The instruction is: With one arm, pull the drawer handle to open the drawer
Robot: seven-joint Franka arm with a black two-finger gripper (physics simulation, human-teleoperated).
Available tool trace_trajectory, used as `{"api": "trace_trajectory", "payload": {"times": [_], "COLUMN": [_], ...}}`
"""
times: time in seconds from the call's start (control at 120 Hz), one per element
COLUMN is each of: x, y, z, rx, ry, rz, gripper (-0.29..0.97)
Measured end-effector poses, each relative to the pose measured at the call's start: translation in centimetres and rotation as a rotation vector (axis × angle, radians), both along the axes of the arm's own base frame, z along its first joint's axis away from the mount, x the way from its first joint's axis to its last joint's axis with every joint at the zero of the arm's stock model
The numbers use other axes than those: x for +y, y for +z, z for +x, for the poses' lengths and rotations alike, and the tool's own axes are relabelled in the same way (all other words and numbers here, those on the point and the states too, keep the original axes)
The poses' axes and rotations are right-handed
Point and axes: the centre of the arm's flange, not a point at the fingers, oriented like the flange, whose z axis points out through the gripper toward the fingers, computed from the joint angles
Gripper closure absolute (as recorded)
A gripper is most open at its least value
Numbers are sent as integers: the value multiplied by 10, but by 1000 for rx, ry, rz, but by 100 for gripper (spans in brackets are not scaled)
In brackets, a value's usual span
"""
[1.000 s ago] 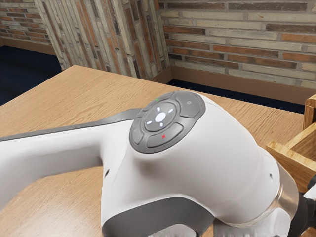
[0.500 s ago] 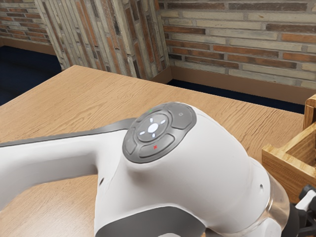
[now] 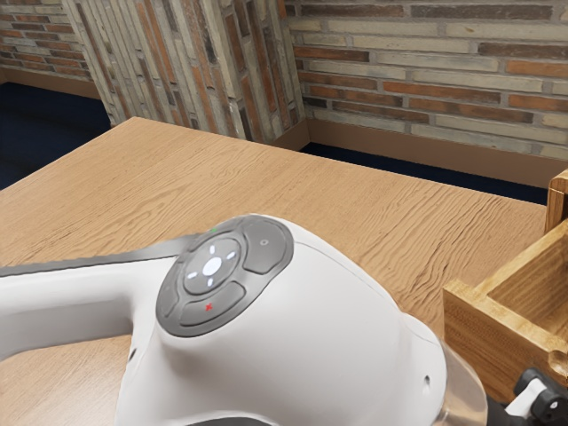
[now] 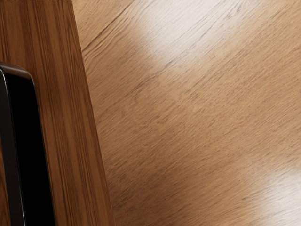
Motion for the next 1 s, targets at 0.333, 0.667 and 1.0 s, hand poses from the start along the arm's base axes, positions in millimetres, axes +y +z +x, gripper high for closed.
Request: {"api": "trace_trajectory", "payload": {"times": [0.333,0.667,1.0], "x": [-1,-3,78], "y": [-3,24,175], "z": [-13,-36,-4], "rx": [8,-33,-116], "ry": [-4,-29,324], "rz": [0,-34,-30], "gripper": [0,0,0]}}
